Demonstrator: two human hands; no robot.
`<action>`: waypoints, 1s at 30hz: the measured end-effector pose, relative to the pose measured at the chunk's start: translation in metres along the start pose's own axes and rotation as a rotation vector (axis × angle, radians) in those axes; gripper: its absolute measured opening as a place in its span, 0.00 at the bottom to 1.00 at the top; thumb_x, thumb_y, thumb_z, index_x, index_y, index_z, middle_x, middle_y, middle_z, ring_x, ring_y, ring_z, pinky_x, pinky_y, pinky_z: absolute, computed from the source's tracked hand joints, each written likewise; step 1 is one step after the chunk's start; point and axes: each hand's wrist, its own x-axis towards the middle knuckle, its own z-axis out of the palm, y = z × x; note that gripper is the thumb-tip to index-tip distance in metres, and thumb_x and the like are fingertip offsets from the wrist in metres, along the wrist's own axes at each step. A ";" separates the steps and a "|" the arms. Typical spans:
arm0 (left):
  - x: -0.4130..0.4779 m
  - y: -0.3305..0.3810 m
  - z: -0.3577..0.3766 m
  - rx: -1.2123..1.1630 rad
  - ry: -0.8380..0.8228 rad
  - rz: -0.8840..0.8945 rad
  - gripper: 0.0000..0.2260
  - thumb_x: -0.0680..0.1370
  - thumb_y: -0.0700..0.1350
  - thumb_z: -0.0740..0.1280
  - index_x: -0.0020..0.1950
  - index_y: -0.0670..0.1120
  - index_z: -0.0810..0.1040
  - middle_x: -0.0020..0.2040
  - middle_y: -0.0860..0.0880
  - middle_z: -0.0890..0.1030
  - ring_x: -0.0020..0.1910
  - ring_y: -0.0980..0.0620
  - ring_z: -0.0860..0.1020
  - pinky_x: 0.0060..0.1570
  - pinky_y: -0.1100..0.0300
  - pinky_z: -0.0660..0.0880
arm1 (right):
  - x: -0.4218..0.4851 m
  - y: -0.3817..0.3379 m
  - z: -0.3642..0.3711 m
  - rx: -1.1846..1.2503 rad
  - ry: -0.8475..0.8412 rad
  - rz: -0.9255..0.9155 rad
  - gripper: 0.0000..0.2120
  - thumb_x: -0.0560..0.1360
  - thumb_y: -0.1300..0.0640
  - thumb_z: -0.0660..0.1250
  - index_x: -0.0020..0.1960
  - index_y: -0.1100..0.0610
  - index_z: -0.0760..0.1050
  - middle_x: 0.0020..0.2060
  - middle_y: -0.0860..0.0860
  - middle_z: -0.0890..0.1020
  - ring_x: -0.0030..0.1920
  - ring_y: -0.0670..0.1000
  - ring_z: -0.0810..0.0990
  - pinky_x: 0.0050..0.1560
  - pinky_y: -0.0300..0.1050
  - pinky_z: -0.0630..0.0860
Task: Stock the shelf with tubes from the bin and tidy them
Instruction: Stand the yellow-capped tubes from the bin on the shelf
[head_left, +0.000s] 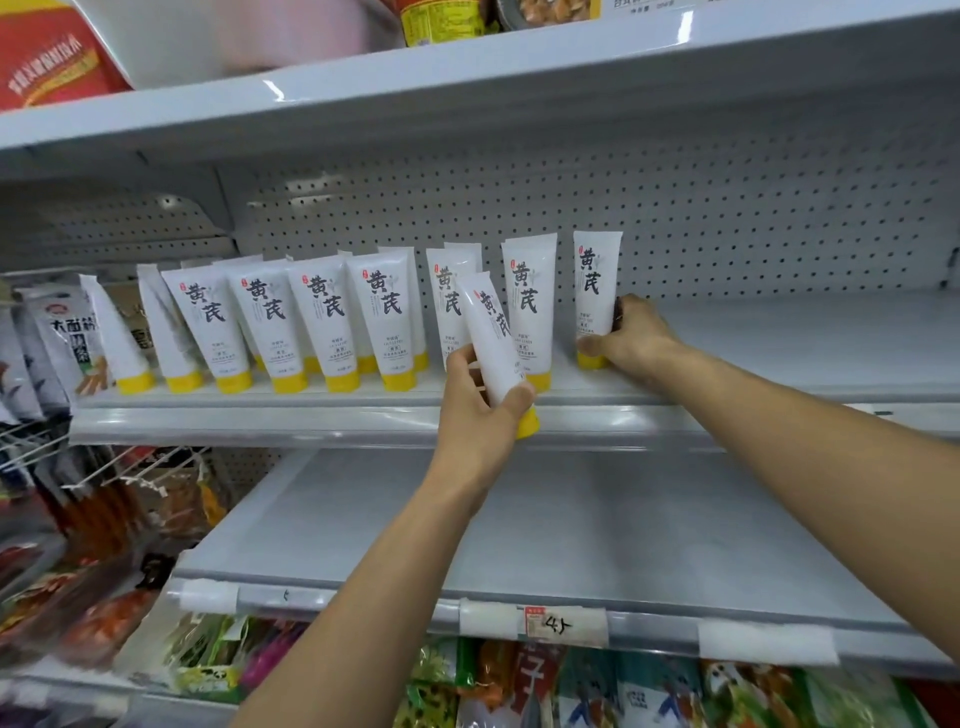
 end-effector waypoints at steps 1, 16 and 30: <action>0.000 0.000 -0.001 -0.011 0.002 -0.003 0.22 0.77 0.40 0.69 0.66 0.53 0.64 0.59 0.53 0.77 0.56 0.53 0.78 0.53 0.54 0.79 | -0.002 0.001 -0.001 -0.001 0.001 0.014 0.27 0.71 0.57 0.74 0.65 0.61 0.67 0.58 0.55 0.77 0.55 0.56 0.77 0.51 0.47 0.73; -0.019 0.018 0.007 -0.126 -0.043 0.067 0.19 0.76 0.37 0.69 0.65 0.50 0.70 0.55 0.53 0.79 0.51 0.51 0.82 0.40 0.59 0.81 | -0.106 -0.034 -0.006 0.147 -0.367 -0.404 0.14 0.70 0.62 0.73 0.54 0.53 0.81 0.44 0.51 0.84 0.36 0.42 0.75 0.39 0.35 0.75; -0.005 0.005 -0.012 0.630 -0.026 0.277 0.12 0.78 0.51 0.65 0.61 0.54 0.73 0.51 0.57 0.79 0.46 0.57 0.78 0.49 0.53 0.78 | -0.082 -0.029 -0.015 0.088 0.011 -0.176 0.18 0.66 0.61 0.76 0.53 0.58 0.75 0.45 0.51 0.82 0.46 0.51 0.82 0.48 0.47 0.79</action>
